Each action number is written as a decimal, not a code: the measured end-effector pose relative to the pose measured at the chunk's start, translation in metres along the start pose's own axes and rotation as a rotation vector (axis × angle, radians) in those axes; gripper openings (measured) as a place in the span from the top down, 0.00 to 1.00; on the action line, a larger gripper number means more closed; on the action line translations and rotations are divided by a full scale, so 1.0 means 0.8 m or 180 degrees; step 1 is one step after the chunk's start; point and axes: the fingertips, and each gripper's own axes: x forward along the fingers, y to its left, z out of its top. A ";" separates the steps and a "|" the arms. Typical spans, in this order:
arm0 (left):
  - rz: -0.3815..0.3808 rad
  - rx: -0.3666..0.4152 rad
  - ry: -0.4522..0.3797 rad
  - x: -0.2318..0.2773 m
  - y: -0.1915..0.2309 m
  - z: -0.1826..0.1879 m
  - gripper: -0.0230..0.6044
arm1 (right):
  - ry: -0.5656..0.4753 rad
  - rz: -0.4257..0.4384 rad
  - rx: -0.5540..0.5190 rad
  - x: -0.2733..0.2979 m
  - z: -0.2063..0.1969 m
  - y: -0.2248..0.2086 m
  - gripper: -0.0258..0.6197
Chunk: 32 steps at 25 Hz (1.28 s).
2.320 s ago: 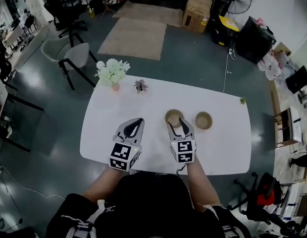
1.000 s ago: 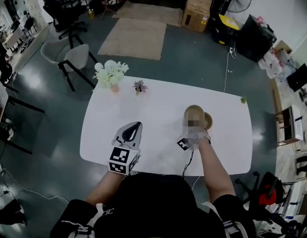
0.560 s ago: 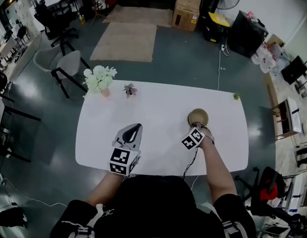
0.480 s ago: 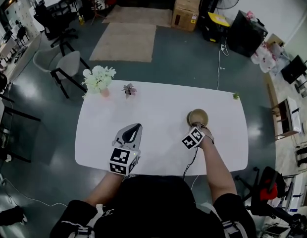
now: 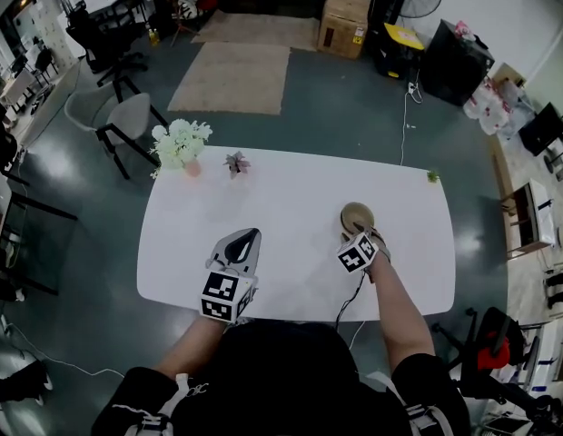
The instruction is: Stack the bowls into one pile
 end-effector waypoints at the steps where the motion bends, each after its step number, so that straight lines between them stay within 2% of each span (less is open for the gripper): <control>1: -0.0006 -0.0003 0.0006 0.001 -0.002 0.000 0.95 | -0.0094 0.0042 0.0111 -0.006 0.005 0.000 0.65; 3: -0.0027 0.0005 0.0009 0.003 -0.008 0.001 0.95 | -0.0365 0.0043 0.0391 -0.025 0.019 -0.006 0.64; 5: -0.0058 0.0017 0.0006 0.005 -0.015 0.003 0.95 | -0.0762 -0.0085 0.0759 -0.057 0.040 -0.023 0.64; 7: -0.0086 0.0033 -0.0020 0.008 -0.021 0.008 0.95 | -0.1256 -0.0319 0.1149 -0.101 0.063 -0.047 0.68; 10: -0.0118 0.0069 -0.0084 0.012 -0.027 0.020 0.95 | -0.1934 -0.0767 0.1622 -0.177 0.087 -0.083 0.82; 13: -0.0149 0.0107 -0.0169 0.017 -0.033 0.038 0.95 | -0.2370 -0.1161 0.1962 -0.245 0.098 -0.108 0.91; 16: -0.0172 0.0151 -0.0266 0.018 -0.038 0.060 0.95 | -0.2690 -0.1281 0.2230 -0.298 0.104 -0.115 0.94; 19: -0.0193 0.0171 -0.0353 0.014 -0.043 0.076 0.95 | -0.2867 -0.1287 0.2408 -0.333 0.104 -0.108 0.94; 23: -0.0218 0.0196 -0.0419 0.009 -0.049 0.088 0.95 | -0.2849 -0.1352 0.2315 -0.349 0.103 -0.096 0.94; 32: -0.0163 0.0195 -0.0423 0.002 -0.042 0.094 0.95 | -0.2881 -0.1254 0.2260 -0.354 0.116 -0.084 0.94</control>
